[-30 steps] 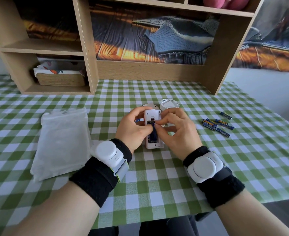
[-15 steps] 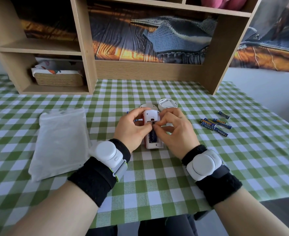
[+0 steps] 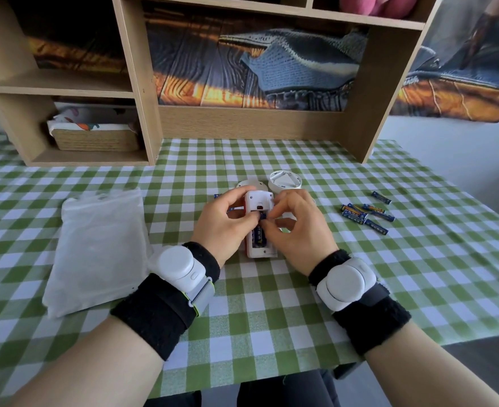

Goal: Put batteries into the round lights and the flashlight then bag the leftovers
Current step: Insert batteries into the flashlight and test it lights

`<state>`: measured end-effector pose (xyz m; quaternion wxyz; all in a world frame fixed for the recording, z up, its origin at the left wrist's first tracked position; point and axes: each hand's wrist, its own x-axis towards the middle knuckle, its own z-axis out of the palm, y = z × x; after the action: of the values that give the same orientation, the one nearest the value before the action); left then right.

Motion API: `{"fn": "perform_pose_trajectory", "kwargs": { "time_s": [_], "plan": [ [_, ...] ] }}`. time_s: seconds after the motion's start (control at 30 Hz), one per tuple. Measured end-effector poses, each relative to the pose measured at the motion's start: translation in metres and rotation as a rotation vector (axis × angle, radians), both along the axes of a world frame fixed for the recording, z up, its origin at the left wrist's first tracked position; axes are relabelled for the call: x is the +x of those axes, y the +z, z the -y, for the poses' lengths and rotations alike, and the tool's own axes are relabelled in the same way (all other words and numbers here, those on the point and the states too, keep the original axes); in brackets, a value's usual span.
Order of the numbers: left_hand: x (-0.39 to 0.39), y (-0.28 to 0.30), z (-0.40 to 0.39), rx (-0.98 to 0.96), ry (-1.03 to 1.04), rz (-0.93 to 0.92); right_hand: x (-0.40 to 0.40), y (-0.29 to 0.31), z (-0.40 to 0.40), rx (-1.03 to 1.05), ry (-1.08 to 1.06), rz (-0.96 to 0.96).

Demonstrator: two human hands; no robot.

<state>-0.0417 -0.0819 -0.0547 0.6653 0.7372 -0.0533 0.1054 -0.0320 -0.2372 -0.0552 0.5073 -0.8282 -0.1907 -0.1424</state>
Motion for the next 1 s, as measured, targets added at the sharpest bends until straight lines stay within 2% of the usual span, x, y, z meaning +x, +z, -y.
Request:
{"fn": "perform_pose_trajectory", "kwargs": {
  "time_s": [0.23,0.43,0.63,0.77,1.0],
  "plan": [
    [0.003,-0.003,0.000,-0.234,-0.160,-0.117,0.003,0.002,0.003,0.117,-0.021,-0.174],
    [0.002,-0.004,0.003,-0.216,-0.230,-0.116,0.005,0.003,0.005,0.152,-0.038,-0.240],
    [0.000,-0.001,0.003,-0.216,-0.263,-0.141,0.001,0.005,0.006,0.091,-0.064,-0.204],
    [0.003,-0.001,0.004,-0.270,-0.276,-0.220,-0.002,0.012,0.014,0.114,-0.081,-0.178],
    [0.002,0.001,0.010,-0.335,-0.260,-0.306,0.001,0.039,0.080,0.008,-0.387,-0.087]
  ]
}}
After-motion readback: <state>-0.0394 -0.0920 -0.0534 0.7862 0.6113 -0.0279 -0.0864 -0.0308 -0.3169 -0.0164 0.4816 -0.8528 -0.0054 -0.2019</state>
